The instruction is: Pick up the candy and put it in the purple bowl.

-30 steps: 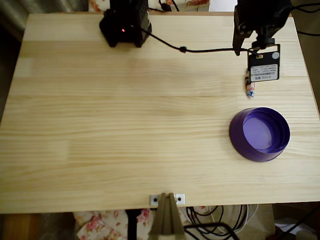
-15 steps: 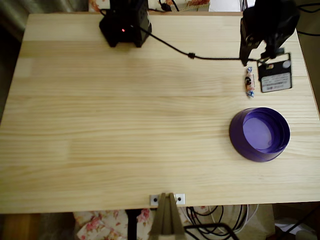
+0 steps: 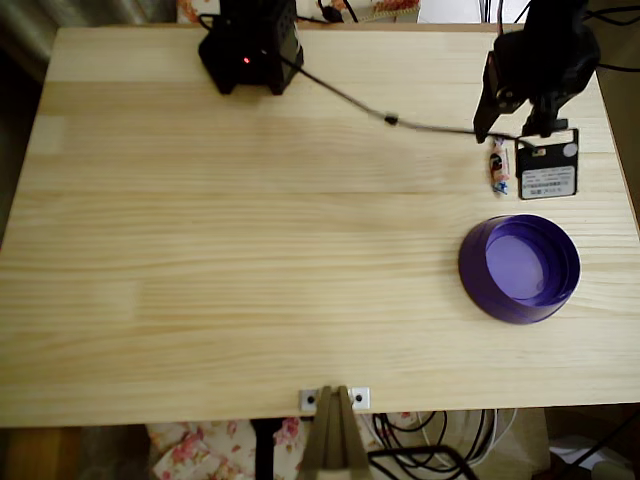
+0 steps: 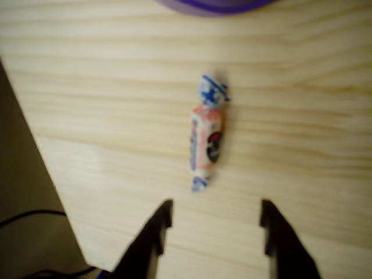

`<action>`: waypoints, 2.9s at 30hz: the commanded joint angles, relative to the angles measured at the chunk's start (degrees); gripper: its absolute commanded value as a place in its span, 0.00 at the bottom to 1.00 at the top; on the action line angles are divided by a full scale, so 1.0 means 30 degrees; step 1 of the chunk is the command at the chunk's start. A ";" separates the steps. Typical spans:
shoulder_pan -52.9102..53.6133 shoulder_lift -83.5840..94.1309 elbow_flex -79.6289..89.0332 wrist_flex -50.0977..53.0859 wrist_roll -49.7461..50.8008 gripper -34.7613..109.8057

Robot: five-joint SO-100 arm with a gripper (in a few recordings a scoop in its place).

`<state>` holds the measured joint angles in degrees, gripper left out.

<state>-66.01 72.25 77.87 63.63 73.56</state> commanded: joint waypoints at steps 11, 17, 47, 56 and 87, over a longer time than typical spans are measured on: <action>-0.0557 -0.2109 -0.5068 0.1084 0.0146 0.40; -0.0557 -0.3369 -0.6826 0.2021 0.0088 0.41; 0.0410 -0.5244 -0.8145 0.2432 -0.0234 0.41; 0.0557 -0.5684 -0.8350 0.2666 0.0000 0.38; 0.0732 -0.4277 -0.8379 0.3574 0.0088 0.25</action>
<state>-63.28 52.12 56.43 72.51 73.30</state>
